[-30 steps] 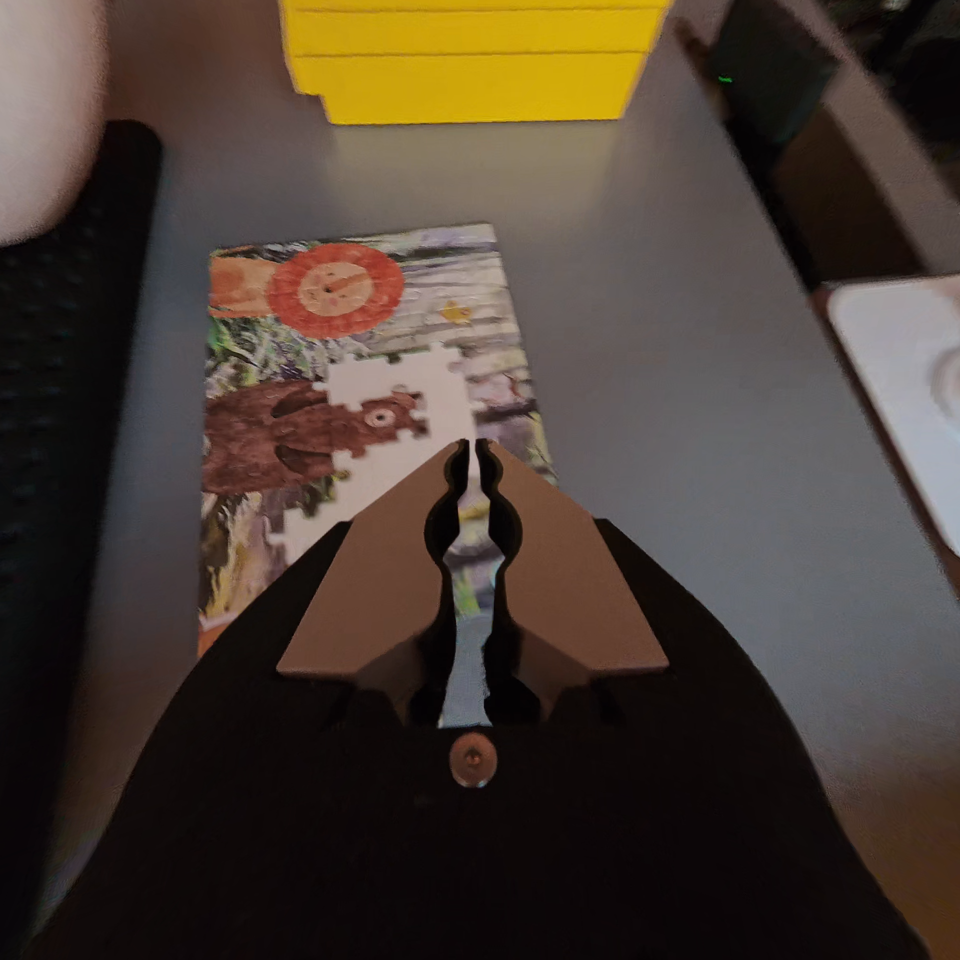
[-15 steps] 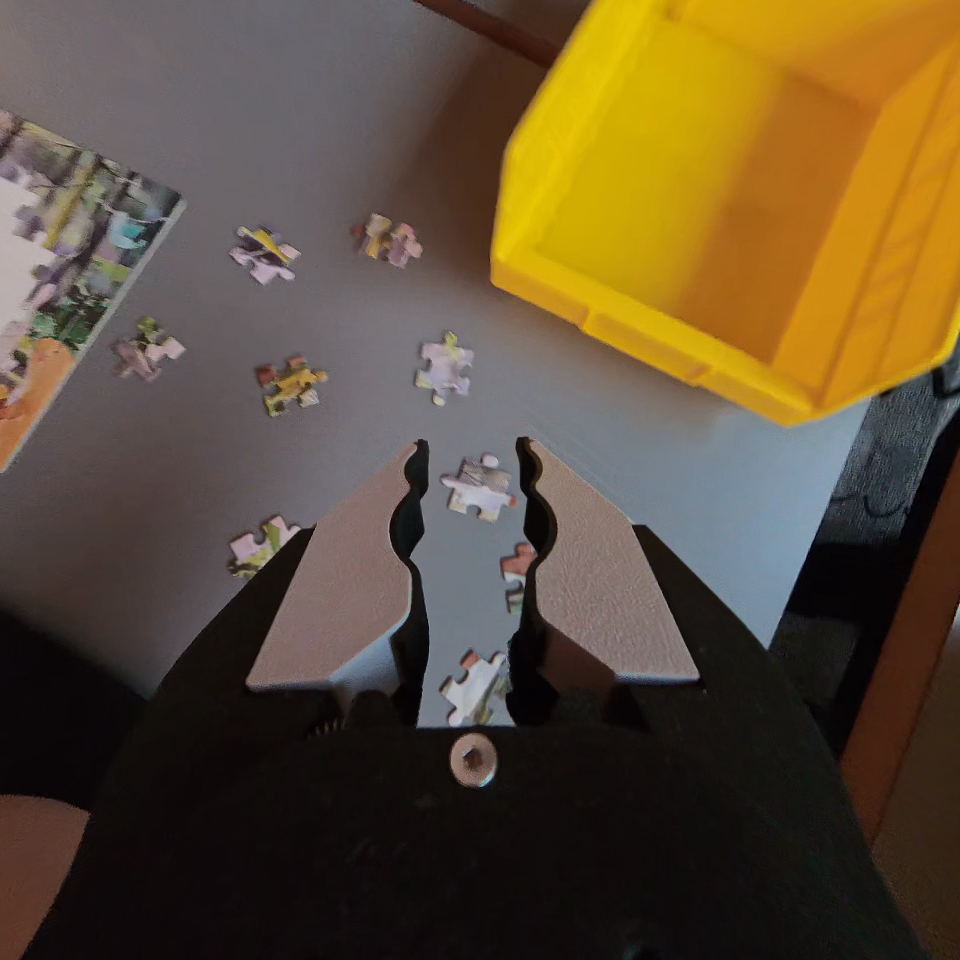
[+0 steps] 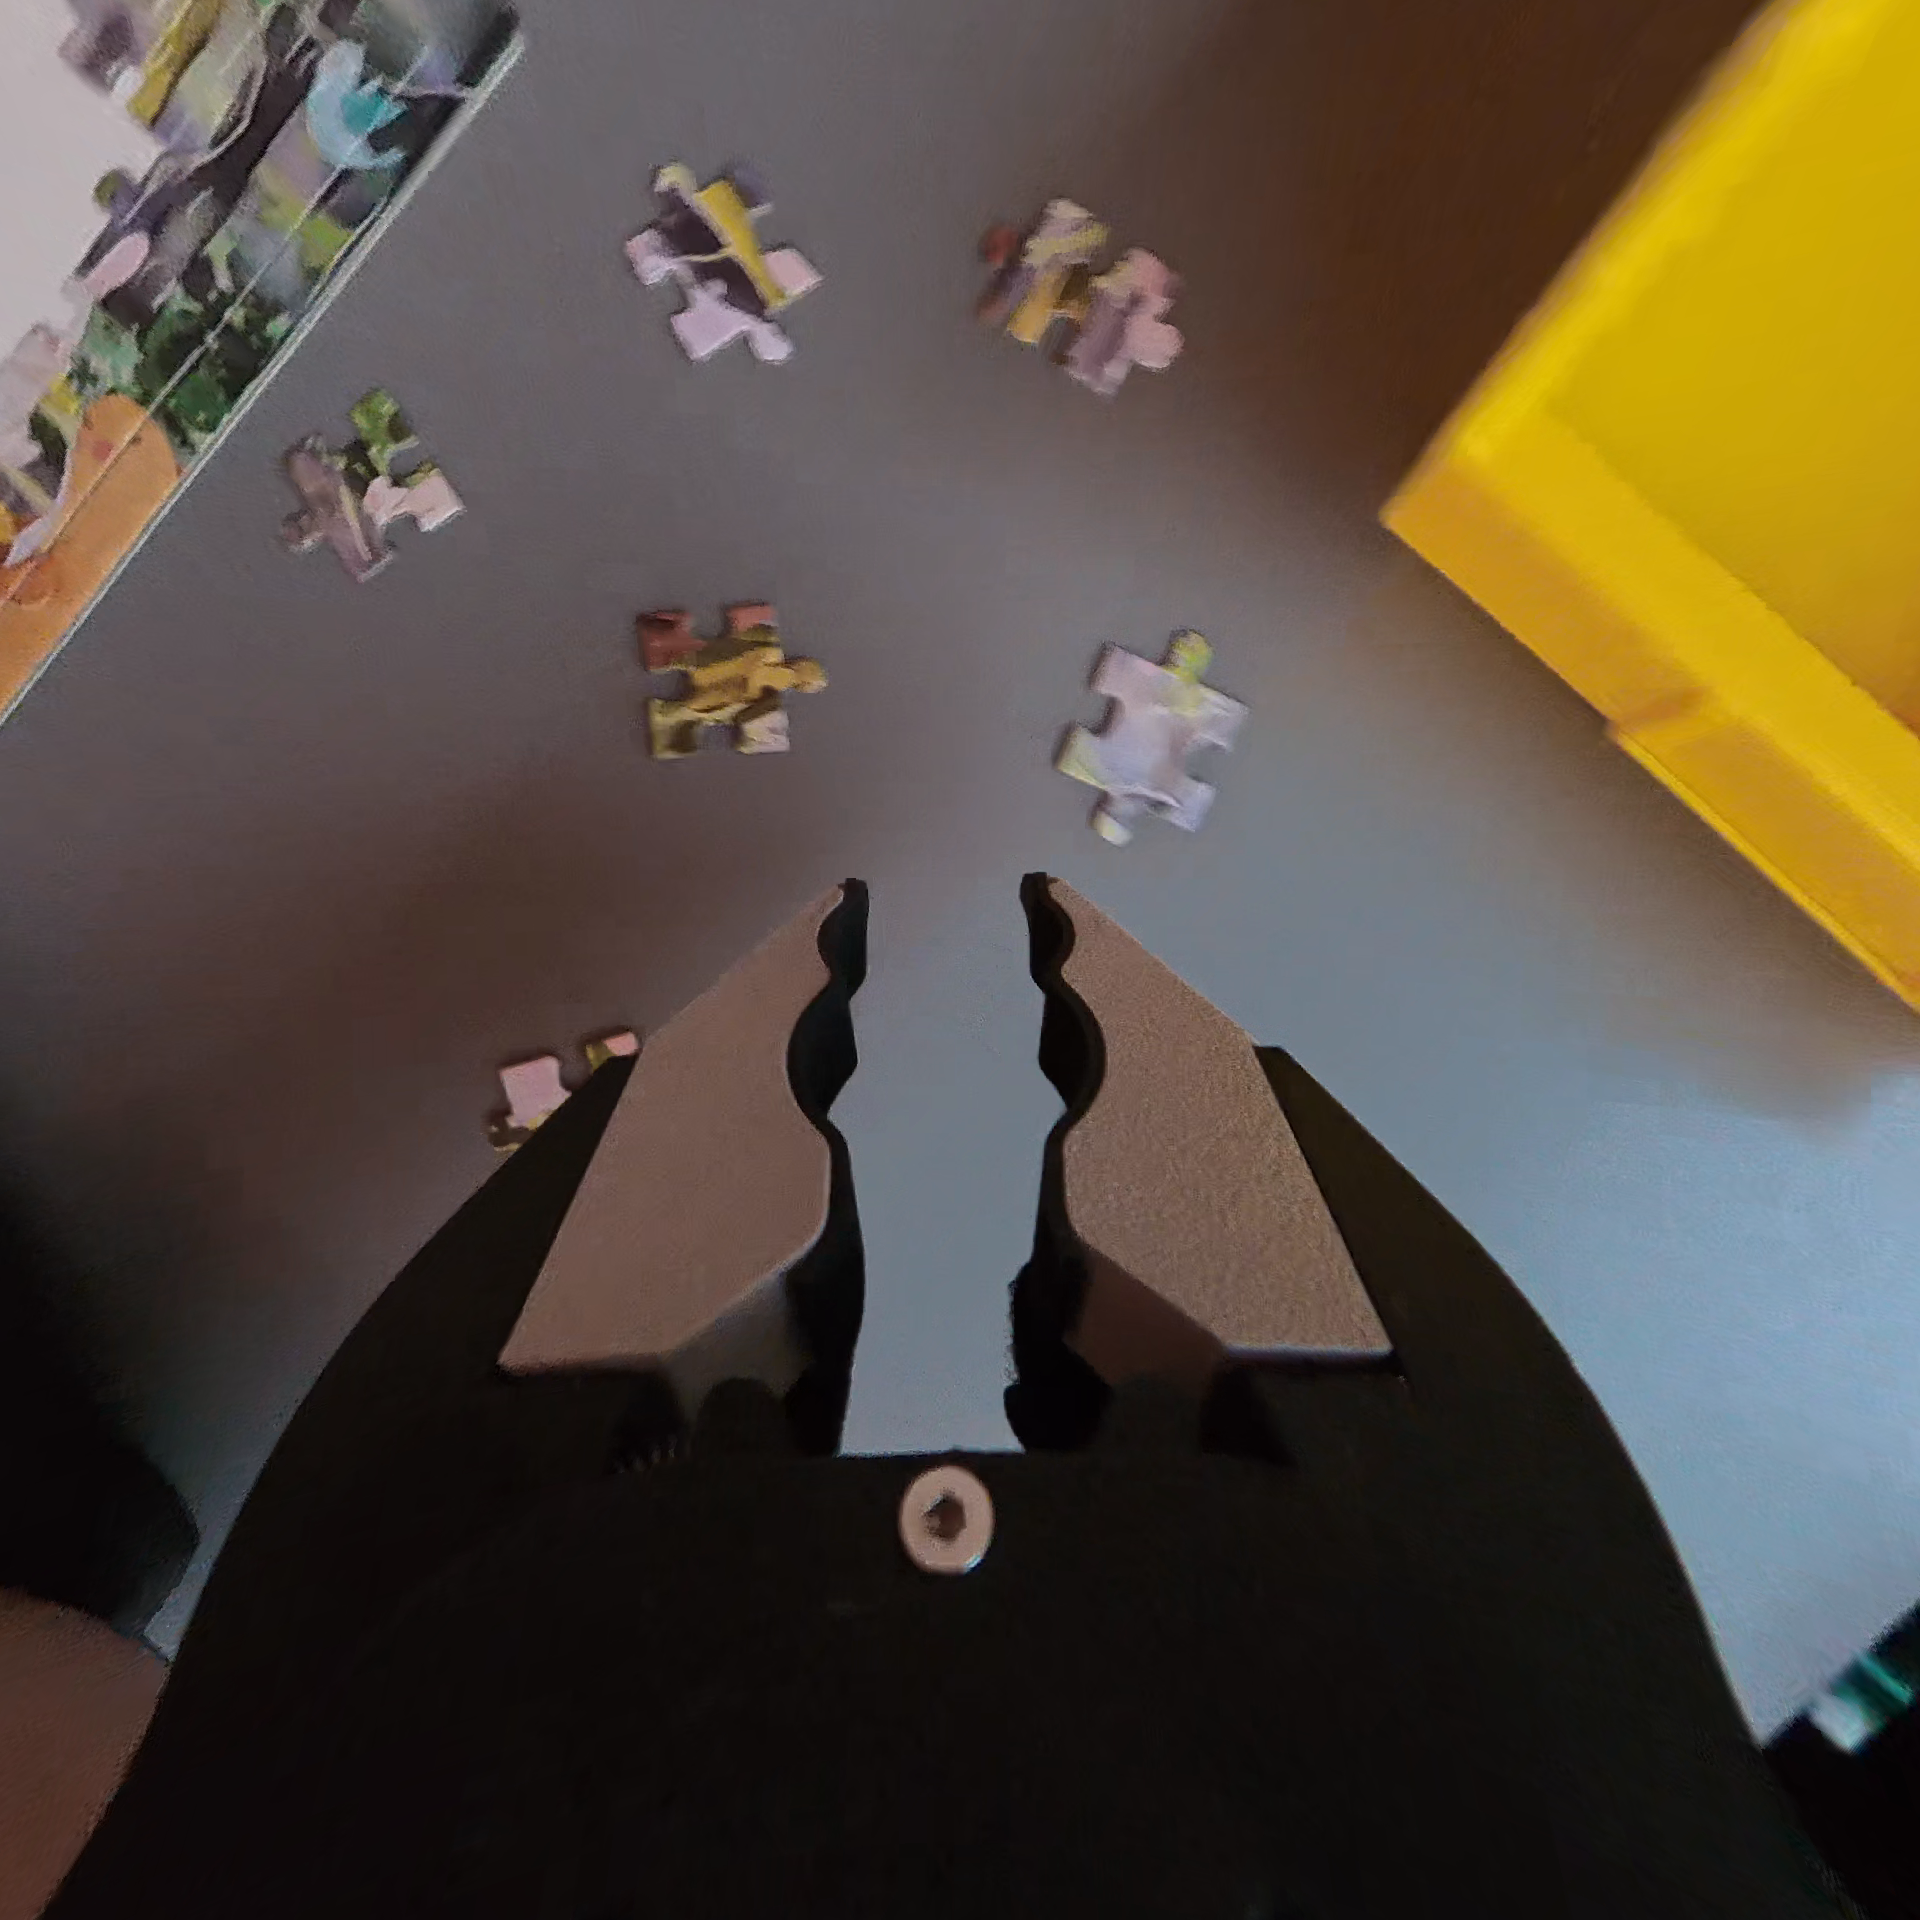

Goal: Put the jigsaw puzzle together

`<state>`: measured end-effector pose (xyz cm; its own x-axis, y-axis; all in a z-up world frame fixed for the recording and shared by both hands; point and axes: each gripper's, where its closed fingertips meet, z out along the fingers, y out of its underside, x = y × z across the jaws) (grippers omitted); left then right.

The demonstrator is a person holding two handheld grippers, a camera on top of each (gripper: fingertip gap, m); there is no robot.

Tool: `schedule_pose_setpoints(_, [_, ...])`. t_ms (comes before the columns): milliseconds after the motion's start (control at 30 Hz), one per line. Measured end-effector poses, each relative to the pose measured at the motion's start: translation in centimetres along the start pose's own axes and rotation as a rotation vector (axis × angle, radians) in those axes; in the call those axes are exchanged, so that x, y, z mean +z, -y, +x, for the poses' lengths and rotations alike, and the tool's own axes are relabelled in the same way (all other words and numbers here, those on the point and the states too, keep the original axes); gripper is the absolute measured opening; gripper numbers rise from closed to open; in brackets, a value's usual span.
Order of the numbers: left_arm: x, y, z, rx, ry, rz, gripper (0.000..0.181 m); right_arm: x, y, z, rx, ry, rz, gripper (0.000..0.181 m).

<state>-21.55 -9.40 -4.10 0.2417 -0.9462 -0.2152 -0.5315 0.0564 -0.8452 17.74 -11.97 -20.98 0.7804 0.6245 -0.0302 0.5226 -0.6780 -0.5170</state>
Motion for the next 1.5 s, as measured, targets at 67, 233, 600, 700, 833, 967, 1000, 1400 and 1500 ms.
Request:
schedule_pose_setpoints(67, [0.1,0.0,0.0,0.003,0.0,-0.003,0.0,1.8,0.8,-1.8,-0.103,0.023,-0.049,0.031])
schedule_pose_setpoints(233, [0.0,0.1,0.0,0.001,-0.001,0.004,0.0,2.5,2.2,-2.3,-0.165,-0.014,-0.092,0.029])
schedule_pose_setpoints(600, [-0.5,0.1,-0.4,-0.012,0.003,0.025,0.0,2.5,4.4,-5.1,-0.136,-0.035,0.169,0.053])
schedule_pose_setpoints(700, [-0.4,0.0,-0.5,-0.012,0.003,0.022,0.0,3.5,3.0,-5.2,-0.124,-0.026,0.145,0.06])
schedule_pose_setpoints(833, [-0.5,0.2,-0.4,-0.012,0.004,0.028,0.0,4.4,1.8,-5.0,-0.115,-0.03,0.109,0.062])
schedule_pose_setpoints(967, [-0.5,0.1,-0.4,-0.01,0.005,0.025,0.0,5.1,1.8,-5.0,-0.1,-0.018,0.094,0.054])
schedule_pose_setpoints(1000, [-0.5,0.2,-0.4,-0.01,0.005,0.026,0.0,5.2,1.8,-5.0,-0.103,-0.014,0.086,0.051])
schedule_pose_setpoints(1400, [-1.0,0.4,-0.5,-0.009,0.012,0.045,0.0,5.1,1.7,-5.1,-0.108,0.003,0.084,0.029])
schedule_pose_setpoints(1500, [-1.2,0.5,-0.5,-0.007,0.013,0.052,0.0,4.1,3.6,-6.2,-0.171,-0.003,0.108,0.029])
